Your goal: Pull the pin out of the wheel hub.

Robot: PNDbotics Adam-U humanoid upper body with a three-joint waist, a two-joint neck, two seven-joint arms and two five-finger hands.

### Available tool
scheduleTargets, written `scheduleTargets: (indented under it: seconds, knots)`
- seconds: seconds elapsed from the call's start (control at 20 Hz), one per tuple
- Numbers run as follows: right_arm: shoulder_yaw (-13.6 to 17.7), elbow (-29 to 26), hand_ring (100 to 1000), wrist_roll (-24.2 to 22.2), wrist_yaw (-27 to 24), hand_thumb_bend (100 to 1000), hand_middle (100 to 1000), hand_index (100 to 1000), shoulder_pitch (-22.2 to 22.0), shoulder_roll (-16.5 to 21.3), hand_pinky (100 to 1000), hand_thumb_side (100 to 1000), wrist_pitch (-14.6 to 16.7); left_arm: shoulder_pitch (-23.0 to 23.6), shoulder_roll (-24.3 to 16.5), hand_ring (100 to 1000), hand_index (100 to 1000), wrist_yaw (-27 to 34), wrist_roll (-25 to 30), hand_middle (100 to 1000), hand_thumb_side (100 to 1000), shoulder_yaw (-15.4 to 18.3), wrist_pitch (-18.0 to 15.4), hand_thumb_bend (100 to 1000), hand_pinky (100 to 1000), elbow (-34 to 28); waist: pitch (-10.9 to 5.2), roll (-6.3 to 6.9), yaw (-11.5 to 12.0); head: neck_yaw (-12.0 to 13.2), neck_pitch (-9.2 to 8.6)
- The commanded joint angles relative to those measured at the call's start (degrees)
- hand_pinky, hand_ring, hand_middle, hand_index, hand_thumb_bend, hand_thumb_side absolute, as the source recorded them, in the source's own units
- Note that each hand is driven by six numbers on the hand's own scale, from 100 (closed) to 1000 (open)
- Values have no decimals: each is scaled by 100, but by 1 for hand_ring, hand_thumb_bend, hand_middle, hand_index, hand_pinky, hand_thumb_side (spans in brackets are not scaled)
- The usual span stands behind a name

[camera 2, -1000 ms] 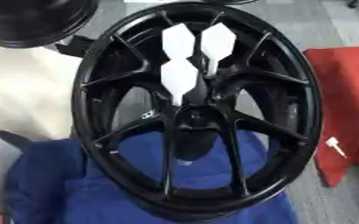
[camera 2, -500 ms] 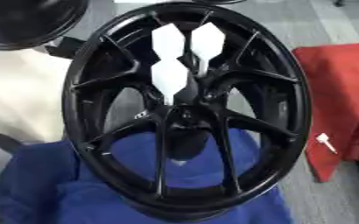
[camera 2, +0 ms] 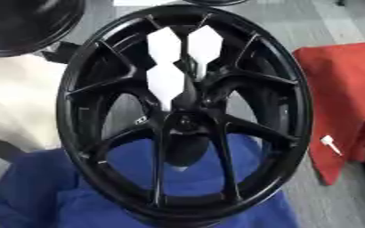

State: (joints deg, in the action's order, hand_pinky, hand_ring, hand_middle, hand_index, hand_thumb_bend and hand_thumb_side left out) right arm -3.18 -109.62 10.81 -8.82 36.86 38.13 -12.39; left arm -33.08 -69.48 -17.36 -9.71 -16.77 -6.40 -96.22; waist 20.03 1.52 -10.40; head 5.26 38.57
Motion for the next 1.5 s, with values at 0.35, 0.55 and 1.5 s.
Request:
scheduleTargets:
  seconds: [0.35, 0.55, 1.5]
  knots:
    - [8, -37, 603, -19, -12, 100, 656, 757, 120, 89, 735, 717, 2, -558, 14, 825, 841, -808, 820, 773, 276, -357, -702, 509, 874, 302, -96, 39, -24, 43, -103]
    - [-9, -9, 602, -25, -12, 100, 655, 756, 106, 68, 734, 716, 1, -984, 254, 825, 827, -858, 1185, 771, 187, -434, -1032, 458, 874, 496, -105, 26, -15, 33, -98]
    - [-93, 29, 598, -65, -40, 100, 650, 753, 199, -16, 734, 728, 16, -2976, 1611, 832, 827, -381, 6148, 781, 241, -252, -306, 407, 878, 1096, 25, 150, -225, 32, -250]
